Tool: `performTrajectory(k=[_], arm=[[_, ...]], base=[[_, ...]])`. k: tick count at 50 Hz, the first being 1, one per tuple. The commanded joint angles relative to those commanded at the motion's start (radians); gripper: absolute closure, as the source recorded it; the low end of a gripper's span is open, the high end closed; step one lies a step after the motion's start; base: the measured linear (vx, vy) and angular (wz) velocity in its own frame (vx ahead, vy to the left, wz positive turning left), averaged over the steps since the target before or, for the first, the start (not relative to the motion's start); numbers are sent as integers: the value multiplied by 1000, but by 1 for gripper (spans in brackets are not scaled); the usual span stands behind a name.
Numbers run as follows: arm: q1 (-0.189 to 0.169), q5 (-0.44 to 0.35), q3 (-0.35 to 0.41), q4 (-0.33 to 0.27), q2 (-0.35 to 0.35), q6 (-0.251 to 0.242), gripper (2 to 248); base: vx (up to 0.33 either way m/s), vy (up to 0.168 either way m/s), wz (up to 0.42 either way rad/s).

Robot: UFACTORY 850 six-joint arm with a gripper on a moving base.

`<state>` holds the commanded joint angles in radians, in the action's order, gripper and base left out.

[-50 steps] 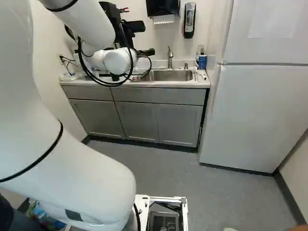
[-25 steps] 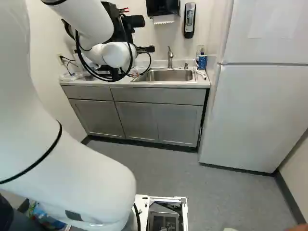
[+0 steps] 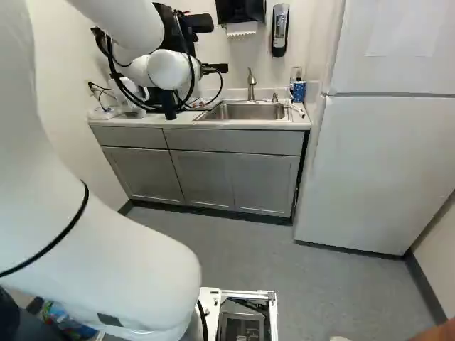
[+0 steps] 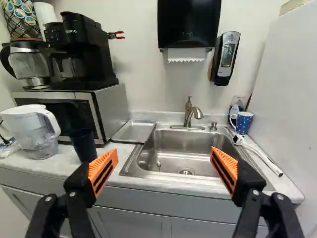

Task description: Rinse the cup and place it in the tray

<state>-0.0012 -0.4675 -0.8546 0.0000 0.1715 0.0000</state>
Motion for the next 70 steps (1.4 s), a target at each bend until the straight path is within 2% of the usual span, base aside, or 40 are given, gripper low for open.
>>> performTrajectory(k=[14, 70], arm=[[0, 34, -18, 0, 8, 0, 3], [0, 34, -18, 0, 8, 0, 3]], base=[[0, 0, 0], [9, -2, 2]])
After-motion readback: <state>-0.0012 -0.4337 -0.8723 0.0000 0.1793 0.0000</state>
